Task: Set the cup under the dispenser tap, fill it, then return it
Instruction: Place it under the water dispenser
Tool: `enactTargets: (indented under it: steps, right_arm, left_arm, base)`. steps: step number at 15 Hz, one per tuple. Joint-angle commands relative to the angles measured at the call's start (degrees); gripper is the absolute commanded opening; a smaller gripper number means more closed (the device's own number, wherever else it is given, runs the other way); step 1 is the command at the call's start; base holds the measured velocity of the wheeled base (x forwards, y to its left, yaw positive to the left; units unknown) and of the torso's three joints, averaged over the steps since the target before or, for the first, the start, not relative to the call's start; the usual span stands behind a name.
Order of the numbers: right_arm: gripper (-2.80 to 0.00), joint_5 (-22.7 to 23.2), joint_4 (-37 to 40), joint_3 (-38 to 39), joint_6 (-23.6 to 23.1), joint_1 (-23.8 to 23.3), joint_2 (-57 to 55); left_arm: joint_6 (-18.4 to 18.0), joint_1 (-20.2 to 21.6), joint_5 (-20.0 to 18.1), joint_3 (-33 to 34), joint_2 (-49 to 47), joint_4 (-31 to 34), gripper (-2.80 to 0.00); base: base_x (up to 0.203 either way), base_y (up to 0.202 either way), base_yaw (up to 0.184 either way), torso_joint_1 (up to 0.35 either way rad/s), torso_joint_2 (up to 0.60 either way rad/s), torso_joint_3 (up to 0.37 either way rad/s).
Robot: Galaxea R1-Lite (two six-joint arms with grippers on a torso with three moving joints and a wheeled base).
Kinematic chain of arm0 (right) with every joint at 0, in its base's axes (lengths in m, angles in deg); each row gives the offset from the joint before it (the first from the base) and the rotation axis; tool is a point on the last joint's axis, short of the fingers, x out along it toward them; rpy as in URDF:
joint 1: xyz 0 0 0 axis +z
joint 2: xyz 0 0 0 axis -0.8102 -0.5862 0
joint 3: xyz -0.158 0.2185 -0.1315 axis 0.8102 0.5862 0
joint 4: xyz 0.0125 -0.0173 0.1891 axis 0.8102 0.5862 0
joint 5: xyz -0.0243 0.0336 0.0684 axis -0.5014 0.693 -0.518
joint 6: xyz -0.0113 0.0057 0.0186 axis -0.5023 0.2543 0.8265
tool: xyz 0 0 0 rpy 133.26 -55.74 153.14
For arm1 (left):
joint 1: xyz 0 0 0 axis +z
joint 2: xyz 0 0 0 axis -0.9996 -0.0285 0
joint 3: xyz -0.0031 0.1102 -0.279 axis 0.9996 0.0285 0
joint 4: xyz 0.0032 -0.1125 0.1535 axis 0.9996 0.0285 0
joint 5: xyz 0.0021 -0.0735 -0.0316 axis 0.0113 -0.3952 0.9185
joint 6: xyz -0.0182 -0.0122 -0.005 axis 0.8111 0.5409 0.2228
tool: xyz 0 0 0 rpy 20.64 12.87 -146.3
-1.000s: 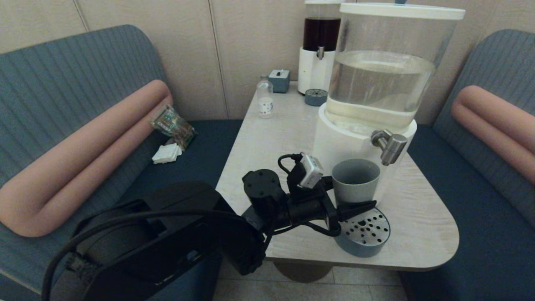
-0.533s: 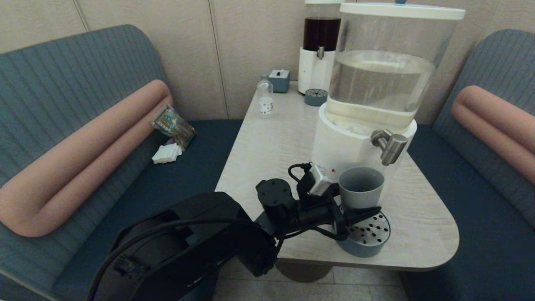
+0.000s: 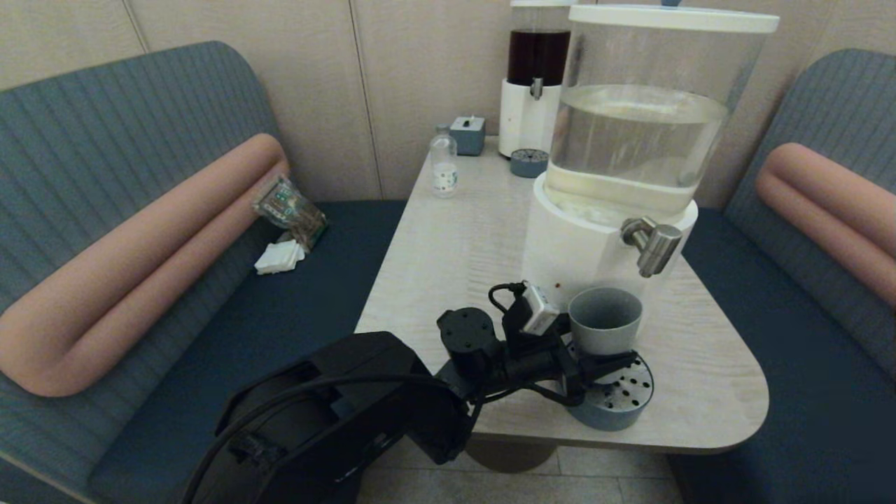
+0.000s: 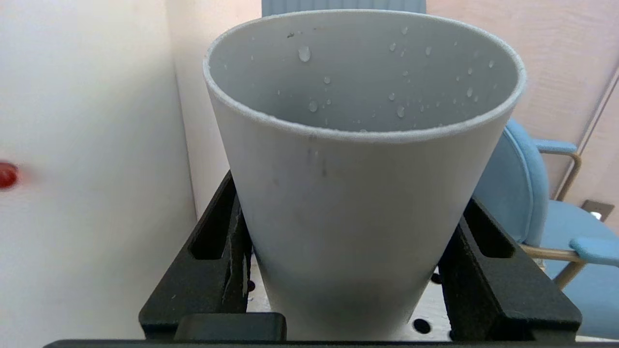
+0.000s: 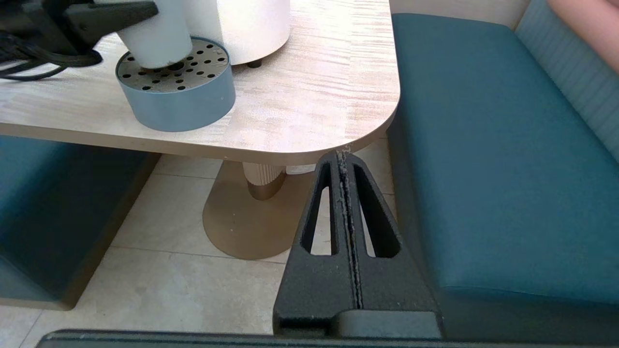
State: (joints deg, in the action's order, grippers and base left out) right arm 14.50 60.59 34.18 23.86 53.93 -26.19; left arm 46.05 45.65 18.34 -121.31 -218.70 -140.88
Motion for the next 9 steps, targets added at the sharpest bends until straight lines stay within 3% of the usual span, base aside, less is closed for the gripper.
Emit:
enactTargets:
  steps: [1,9]
  right_arm:
    - [-2.8,0.0,-0.02,0.08,-0.01,0.01,0.01]
    - [-2.8,0.0,-0.02,0.0,-0.01,0.01,0.01]
  left_arm:
    - [0.05,0.0,-0.17,-1.06,-1.49,-0.46,-2.8]
    - [0.05,-0.67,0.1,-2.94,-3.63,-0.46,-2.8]
  base:
    - [0.0,0.0,0.0,0.0,0.0,0.0]
    - [0.0,0.0,0.0,0.0,0.0,0.0]
